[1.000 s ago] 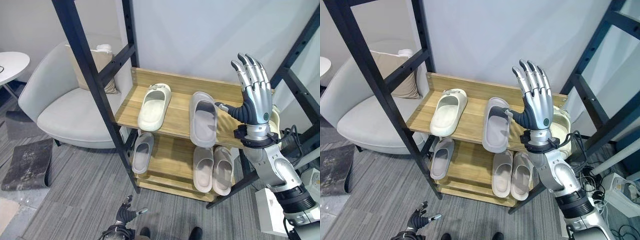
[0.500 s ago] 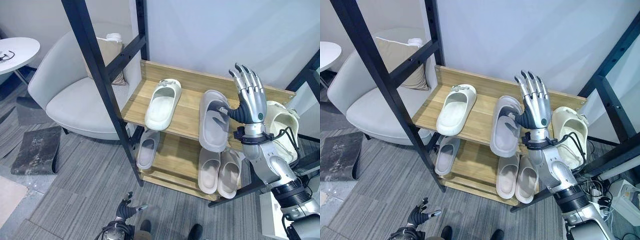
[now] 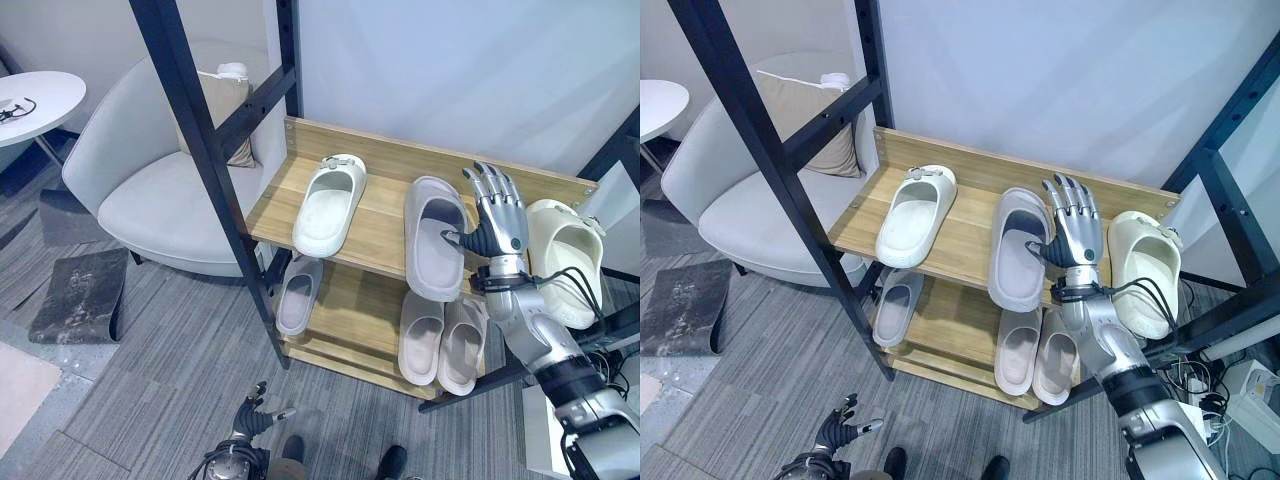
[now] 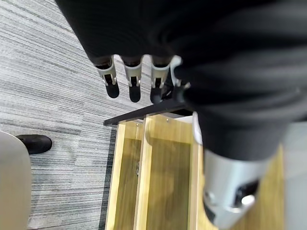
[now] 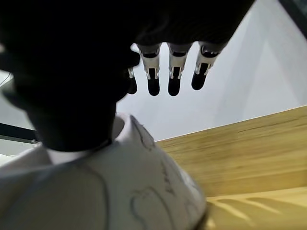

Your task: Arrange the slippers neatly on the shoe rack.

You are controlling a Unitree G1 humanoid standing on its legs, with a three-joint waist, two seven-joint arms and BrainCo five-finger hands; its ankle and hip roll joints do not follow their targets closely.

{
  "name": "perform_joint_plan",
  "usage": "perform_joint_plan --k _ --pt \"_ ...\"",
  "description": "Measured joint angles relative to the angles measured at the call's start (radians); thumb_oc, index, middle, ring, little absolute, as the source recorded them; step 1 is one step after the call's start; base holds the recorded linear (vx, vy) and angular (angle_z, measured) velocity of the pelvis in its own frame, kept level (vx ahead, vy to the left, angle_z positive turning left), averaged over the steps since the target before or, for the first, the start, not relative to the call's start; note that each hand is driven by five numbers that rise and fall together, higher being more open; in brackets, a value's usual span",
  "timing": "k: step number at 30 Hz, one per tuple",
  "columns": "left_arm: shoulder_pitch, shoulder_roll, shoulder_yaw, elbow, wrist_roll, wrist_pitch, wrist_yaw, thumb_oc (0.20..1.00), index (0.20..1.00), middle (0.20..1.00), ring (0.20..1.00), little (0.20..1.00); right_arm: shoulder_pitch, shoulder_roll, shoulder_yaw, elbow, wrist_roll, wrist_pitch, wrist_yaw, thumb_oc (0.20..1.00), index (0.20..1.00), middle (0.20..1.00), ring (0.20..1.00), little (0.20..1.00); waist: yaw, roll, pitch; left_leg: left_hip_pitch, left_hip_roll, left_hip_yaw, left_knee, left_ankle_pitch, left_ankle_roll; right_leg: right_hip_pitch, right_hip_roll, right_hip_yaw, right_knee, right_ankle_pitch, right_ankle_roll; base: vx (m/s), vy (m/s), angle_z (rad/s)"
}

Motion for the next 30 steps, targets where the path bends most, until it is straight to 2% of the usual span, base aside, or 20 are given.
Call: perform_joint_plan --k 1,2,7,14,15,19,20,21,24,25,27,28,29,30 --pt "-0.001 -0.001 0.000 0.000 0.000 0.000 -0.002 1.000 1.000 1.000 1.000 1.000 -0.022 0.000 0.014 0.024 0.005 0.005 0.007 0.329 0.329 0.329 0.329 0.329 0.002 0.000 0.000 -0.005 0.000 -0.009 0.000 0.002 -0.003 0.000 0.000 -0.003 0.000 0.000 0.000 0.01 0.007 0.12" --pt "0.000 -0.001 0.000 0.000 -0.002 -0.002 -0.002 1.000 1.000 1.000 1.000 1.000 -0.032 0.000 0.023 0.040 0.006 0.007 0.011 0.200 0.200 0.200 0.200 0.200 0.005 0.000 0.000 -0.004 0.000 -0.010 0.000 0.002 -0.003 0.000 0.000 -0.005 -0.001 0.000 0.000 0.00 0.012 0.14" --pt "-0.001 -0.001 0.000 0.001 -0.002 -0.012 -0.005 1.000 1.000 1.000 1.000 1.000 -0.095 0.000 0.089 0.089 0.015 0.009 0.029 0.200 0.200 0.200 0.200 0.200 0.010 0.000 -0.001 -0.008 0.001 -0.015 0.000 0.003 -0.007 0.000 0.000 -0.008 0.000 -0.001 -0.001 0.00 0.002 0.01" --pt "-0.010 -0.004 0.000 0.028 -0.034 -0.017 -0.006 1.000 1.000 1.000 1.000 1.000 -0.110 -0.003 0.086 0.078 0.016 0.025 0.036 0.200 0.200 0.200 0.200 0.200 0.007 0.005 -0.003 -0.007 0.001 -0.020 0.000 0.010 -0.002 0.001 0.001 -0.022 0.000 0.000 -0.004 -0.01 0.003 0.04" --pt "-0.011 -0.005 0.002 0.032 -0.035 -0.016 -0.006 1.000 1.000 1.000 1.000 1.000 -0.092 -0.009 0.071 0.026 0.025 0.027 0.042 0.200 0.200 0.200 0.200 0.200 0.006 0.008 -0.002 -0.008 0.000 -0.021 0.000 0.010 -0.002 0.001 0.001 -0.022 0.000 0.000 -0.004 -0.02 0.001 0.03" --pt "-0.007 -0.016 0.012 0.034 -0.035 -0.011 -0.004 1.000 1.000 1.000 1.000 1.000 0.090 -0.011 -0.128 -0.385 0.058 0.019 0.037 0.200 0.200 0.200 0.200 0.200 0.003 0.027 -0.005 -0.003 0.000 -0.026 0.000 0.010 -0.002 0.009 0.001 -0.026 0.000 0.005 -0.011 -0.01 -0.010 0.06" --pt "-0.001 -0.027 0.023 0.035 -0.034 -0.009 -0.001 1.000 1.000 1.000 1.000 1.000 0.152 -0.006 -0.207 -0.530 0.077 0.005 0.028 0.200 0.200 0.200 0.200 0.200 0.001 0.031 -0.006 -0.003 -0.002 -0.028 0.000 0.010 -0.002 0.010 0.001 -0.027 0.000 0.008 -0.015 -0.03 -0.002 0.04" --pt "0.002 -0.034 0.032 0.035 -0.035 -0.009 0.004 1.000 1.000 1.000 1.000 1.000 0.168 0.003 -0.241 -0.592 0.090 -0.017 0.010 0.200 0.200 0.200 0.200 0.200 0.000 0.034 -0.006 -0.003 -0.004 -0.029 0.000 0.010 -0.002 0.010 0.001 -0.027 0.000 0.008 -0.015 0.00 0.000 0.00" --pt "0.004 -0.036 0.038 0.037 -0.031 0.004 0.015 1.000 1.000 1.000 1.000 1.000 0.169 0.036 -0.285 -0.720 0.184 -0.097 -0.024 0.200 0.200 0.200 0.200 0.200 -0.031 0.037 -0.007 0.001 -0.001 -0.024 0.000 0.010 -0.002 0.012 0.003 -0.023 0.000 0.008 -0.015 -0.03 -0.018 -0.07" --pt "0.002 -0.042 0.037 0.038 -0.031 0.006 0.015 1.000 1.000 1.000 1.000 1.000 0.168 0.088 -0.291 -0.774 0.241 -0.153 -0.036 0.200 0.200 0.200 0.200 0.200 -0.037 0.037 -0.007 0.003 0.000 -0.017 0.000 0.010 -0.003 0.010 0.004 -0.018 0.000 0.009 -0.016 -0.03 -0.014 -0.10" --pt "0.002 -0.048 0.033 0.036 -0.031 0.010 0.016 1.000 1.000 1.000 1.000 1.000 0.167 0.144 -0.282 -0.831 0.377 -0.222 -0.018 0.200 0.200 0.200 0.200 0.200 -0.040 0.037 -0.008 0.003 0.000 -0.013 0.000 0.010 -0.003 0.009 0.004 -0.014 0.000 0.007 -0.014 -0.03 -0.003 -0.07" --pt "0.002 -0.048 0.025 0.036 -0.031 0.011 0.015 1.000 1.000 1.000 1.000 1.000 0.166 0.160 -0.267 -0.849 0.432 -0.262 -0.012 0.200 0.200 0.200 0.200 0.200 -0.040 0.037 -0.007 0.003 -0.001 -0.011 0.000 0.010 -0.003 0.007 0.003 -0.012 0.000 0.006 -0.012 -0.04 -0.013 -0.04" --pt "0.006 -0.049 0.022 0.035 -0.032 0.012 0.016 1.000 1.000 1.000 1.000 1.000 0.159 0.168 -0.227 -0.872 0.550 -0.320 0.032 0.200 0.200 0.200 0.200 0.200 -0.039 0.035 -0.008 -0.001 -0.001 -0.009 0.000 0.009 -0.003 0.002 0.000 -0.008 0.001 0.001 -0.006 -0.04 -0.017 -0.07" --pt "0.011 -0.048 0.023 0.035 -0.034 0.013 0.016 1.000 1.000 1.000 1.000 1.000 0.152 0.182 -0.204 -0.881 0.599 -0.334 0.045 0.200 0.200 0.200 0.200 0.200 -0.039 0.035 -0.008 -0.002 -0.001 -0.006 0.000 0.009 -0.003 -0.001 0.001 -0.004 0.001 0.002 -0.006 -0.05 -0.021 -0.06"
